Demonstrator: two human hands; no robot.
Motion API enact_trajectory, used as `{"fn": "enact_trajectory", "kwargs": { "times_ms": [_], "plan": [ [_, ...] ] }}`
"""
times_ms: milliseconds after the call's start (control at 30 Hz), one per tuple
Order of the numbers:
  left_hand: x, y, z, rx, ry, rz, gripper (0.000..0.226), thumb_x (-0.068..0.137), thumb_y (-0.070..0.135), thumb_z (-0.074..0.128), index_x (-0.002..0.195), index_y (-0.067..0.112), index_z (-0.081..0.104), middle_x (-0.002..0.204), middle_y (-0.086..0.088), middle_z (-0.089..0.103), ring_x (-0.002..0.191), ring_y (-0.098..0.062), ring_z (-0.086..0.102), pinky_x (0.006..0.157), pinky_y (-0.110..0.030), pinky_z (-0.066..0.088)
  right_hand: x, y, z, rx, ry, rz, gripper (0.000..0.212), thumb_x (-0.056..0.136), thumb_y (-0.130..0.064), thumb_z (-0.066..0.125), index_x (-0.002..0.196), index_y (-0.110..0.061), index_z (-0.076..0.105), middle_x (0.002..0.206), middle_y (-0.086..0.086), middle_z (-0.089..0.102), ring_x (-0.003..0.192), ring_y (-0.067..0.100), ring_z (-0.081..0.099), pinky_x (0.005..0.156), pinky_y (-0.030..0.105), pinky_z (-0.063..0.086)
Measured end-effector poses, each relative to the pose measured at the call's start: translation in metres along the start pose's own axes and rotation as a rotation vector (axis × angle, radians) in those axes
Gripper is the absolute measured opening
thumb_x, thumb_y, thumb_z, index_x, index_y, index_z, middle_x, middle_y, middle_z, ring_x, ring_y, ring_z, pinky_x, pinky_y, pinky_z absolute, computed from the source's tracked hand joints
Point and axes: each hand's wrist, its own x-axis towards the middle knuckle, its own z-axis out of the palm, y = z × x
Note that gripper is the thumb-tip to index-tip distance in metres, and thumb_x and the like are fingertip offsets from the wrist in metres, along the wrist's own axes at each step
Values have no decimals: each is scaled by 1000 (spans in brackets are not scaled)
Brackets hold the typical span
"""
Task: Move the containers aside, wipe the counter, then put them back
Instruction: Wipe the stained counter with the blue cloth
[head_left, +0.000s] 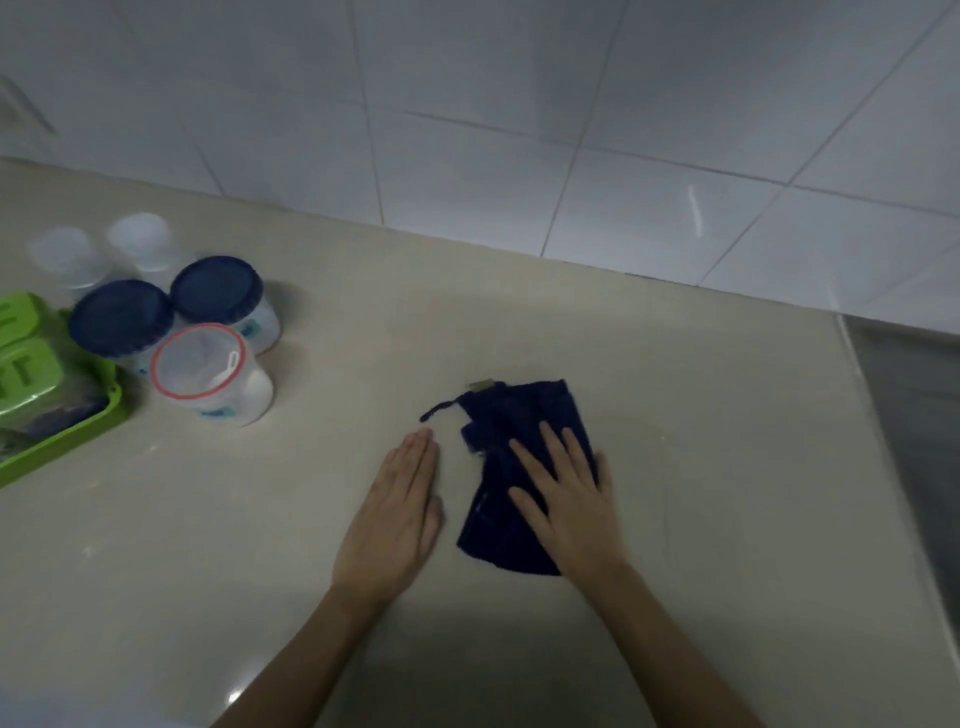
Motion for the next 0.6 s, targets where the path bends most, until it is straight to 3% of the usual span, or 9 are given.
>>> {"fn": "enact_trajectory", "kwargs": {
  "times_ms": [100,267,433,500,600],
  "plan": [
    [0,-3,2,26,24,10,54,94,23,43,142,-2,37,153,-15,31,143,-23,28,119,-38,18,4,54,-11,-25,12,202,60,92,-60,-3,148,-42,11,160,-2,12,148,20,7,118,51,11],
    [4,-1,12,56,34,-1,54,94,27,41,141,0,41,152,-14,34,141,-24,32,117,-39,20,24,62,-21,-14,-19,199,64,92,-60,-2,150,-36,12,160,5,11,147,33,2,119,53,10],
    [2,5,5,54,30,-3,53,88,22,45,138,2,46,147,-14,42,137,-25,40,117,-37,20,73,-35,-8,-17,-65,-69,57,96,-55,10,150,-35,11,159,9,17,144,42,12,117,56,15],
    [1,1,-6,-8,35,-100,55,86,24,47,136,3,48,143,-12,48,135,-22,42,119,-34,15,95,-80,-1,-44,-56,-229,55,97,-53,17,149,-35,15,158,8,21,143,42,18,116,56,19],
    [-4,-18,-21,-72,69,-287,53,86,22,45,136,3,48,143,-11,48,135,-20,39,118,-34,16,108,-86,0,-75,-75,-304,54,97,-54,13,149,-40,10,160,2,14,146,33,14,120,50,10]
  ]
}}
